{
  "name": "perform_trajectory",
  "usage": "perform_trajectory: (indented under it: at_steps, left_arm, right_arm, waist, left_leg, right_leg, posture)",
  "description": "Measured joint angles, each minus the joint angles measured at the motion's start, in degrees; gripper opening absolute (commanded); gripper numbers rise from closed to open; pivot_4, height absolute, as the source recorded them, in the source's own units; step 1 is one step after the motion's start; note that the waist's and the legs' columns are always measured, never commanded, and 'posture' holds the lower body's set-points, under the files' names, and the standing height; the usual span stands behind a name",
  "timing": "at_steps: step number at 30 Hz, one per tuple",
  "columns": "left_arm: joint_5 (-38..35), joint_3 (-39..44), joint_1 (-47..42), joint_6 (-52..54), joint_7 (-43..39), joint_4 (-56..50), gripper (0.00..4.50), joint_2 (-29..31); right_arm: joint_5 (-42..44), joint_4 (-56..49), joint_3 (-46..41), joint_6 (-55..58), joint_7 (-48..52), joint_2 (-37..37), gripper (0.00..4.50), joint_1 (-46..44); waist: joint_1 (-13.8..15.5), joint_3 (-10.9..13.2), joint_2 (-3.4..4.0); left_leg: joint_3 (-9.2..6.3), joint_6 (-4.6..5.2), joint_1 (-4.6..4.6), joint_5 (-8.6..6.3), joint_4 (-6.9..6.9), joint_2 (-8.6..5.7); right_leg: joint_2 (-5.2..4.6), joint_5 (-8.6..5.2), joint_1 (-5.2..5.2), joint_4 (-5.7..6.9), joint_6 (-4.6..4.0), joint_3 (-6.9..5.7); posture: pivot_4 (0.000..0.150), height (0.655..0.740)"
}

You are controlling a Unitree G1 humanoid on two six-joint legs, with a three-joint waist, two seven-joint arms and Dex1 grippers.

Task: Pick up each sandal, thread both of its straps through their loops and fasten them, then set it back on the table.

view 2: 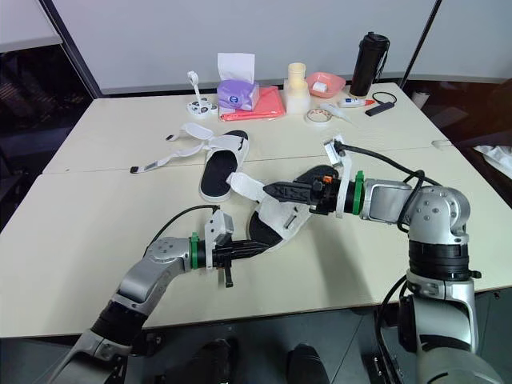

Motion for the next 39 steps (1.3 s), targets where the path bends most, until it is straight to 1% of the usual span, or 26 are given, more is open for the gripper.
perform_trajectory:
  at_steps: [4, 9, 13, 17, 20, 23, 24, 26, 30, 34, 39]
  left_arm:
    - [0.25, -0.01, 0.10, -0.02, 0.11, 0.09, 0.00, -0.11]
    - [0.48, 0.00, 0.47, -0.03, 0.52, 0.09, 0.00, -0.04]
    - [0.55, 0.03, 0.59, -0.03, 0.68, 0.08, 0.00, 0.01]
    - [0.67, 0.01, 0.90, -0.03, 0.76, 0.06, 0.00, 0.01]
    - [0.70, 0.01, 0.90, -0.03, 0.77, 0.06, 0.00, -0.01]
    - [0.73, 0.01, 0.88, -0.04, 0.75, 0.06, 0.00, -0.05]
    - [0.78, 0.02, 0.87, -0.04, 0.72, 0.08, 0.00, 0.05]
    - [0.80, 0.04, 0.82, -0.04, 0.63, 0.08, 0.00, 0.08]
    - [0.61, 0.15, -0.05, 0.08, 0.35, -0.02, 0.00, 0.20]
    - [-0.55, 0.87, -0.20, 1.02, -0.50, -1.91, 0.00, 2.08]
    - [-2.63, 2.88, -0.05, 3.51, -1.16, -5.57, 0.00, 5.47]
  right_arm:
    - [-1.12, 1.08, 2.29, -0.14, 3.35, -1.08, 3.94, -1.58]
    - [-5.02, 2.19, 5.78, -1.73, 6.85, -1.14, 3.94, -1.82]
    - [-7.51, 3.33, 6.24, -3.82, 8.07, -0.97, 3.94, -2.07]
    - [-11.78, 7.86, 6.07, -7.94, 7.75, -0.74, 3.94, -3.76]
    - [-14.15, 9.06, 5.43, -11.52, 7.45, -0.73, 3.94, -4.79]
    - [-21.58, 9.45, 8.08, -19.42, 7.78, -3.00, 3.94, -5.43]
    - [-25.50, 9.85, 10.74, -23.05, 8.87, -4.84, 3.94, -5.40]
    - [-30.03, 11.23, 13.46, -26.87, 11.07, -6.35, 3.94, -5.04]
    - [-34.90, 16.55, 17.32, -30.69, 16.09, -6.48, 3.94, -4.52]
    - [-38.19, 21.11, 20.27, -32.64, 21.45, -6.14, 3.94, -4.55]
    - [-39.75, 22.49, 22.30, -32.56, 28.44, -6.05, 3.94, -4.76]
  waist:
    - [0.03, 0.00, 0.00]
    - [0.06, 0.00, 0.00]
    - [0.05, 0.00, 0.00]
    - [0.04, 0.00, 0.00]
    - [0.03, 0.00, 0.00]
    - [0.13, 0.00, 0.00]
    - [0.17, 0.00, 0.00]
    - [0.03, 0.00, 0.00]
    - [-0.22, 0.01, 0.02]
    - [-0.23, 0.03, 0.05]
    - [-0.17, 0.04, 0.06]
  left_leg:
    - [0.00, 0.00, 0.00, 0.00, 0.00, 0.00]
    - [0.00, 0.00, 0.00, 0.00, 0.01, -0.01]
    - [0.00, 0.00, 0.00, 0.00, 0.01, -0.01]
    - [0.02, 0.00, 0.00, 0.00, -0.01, -0.01]
    - [0.02, 0.00, 0.00, 0.00, -0.02, -0.01]
    - [0.04, -0.01, 0.00, 0.00, 0.00, -0.02]
    - [0.05, -0.01, 0.00, 0.00, 0.00, -0.04]
    - [0.07, -0.01, 0.00, 0.00, 0.00, -0.04]
    - [0.07, -0.01, 0.00, 0.00, -0.02, -0.02]
    - [0.07, -0.01, 0.00, 0.00, -0.03, -0.02]
    - [0.05, -0.02, 0.00, 0.00, -0.03, -0.02]
  right_leg:
    - [0.00, 0.00, 0.00, 0.00, 0.00, 0.00]
    - [0.00, 0.00, 0.00, 0.00, 0.00, 0.00]
    - [0.00, 0.01, 0.00, 0.00, 0.01, 0.00]
    - [0.00, 0.01, -0.02, 0.00, 0.01, 0.01]
    - [0.00, 0.01, -0.04, 0.00, 0.02, 0.02]
    - [0.00, 0.01, -0.02, 0.00, 0.02, 0.00]
    - [-0.01, 0.01, -0.02, -0.01, 0.03, 0.01]
    - [-0.01, 0.02, -0.01, -0.01, 0.04, 0.01]
    - [0.00, 0.02, -0.05, 0.02, 0.04, 0.02]
    - [0.00, 0.02, -0.05, 0.02, 0.04, 0.02]
    - [0.00, 0.02, -0.04, 0.01, 0.04, 0.02]
  posture:
    - [0.150, 0.7400]
    - [0.150, 0.7400]
    - [0.150, 0.7400]
    - [0.150, 0.7400]
    - [0.150, 0.7400]
    - [0.150, 0.7400]
    - [0.150, 0.7400]
    - [0.150, 0.7400]
    - [0.150, 0.7400]
    - [0.150, 0.7400]
    - [0.150, 0.7400]
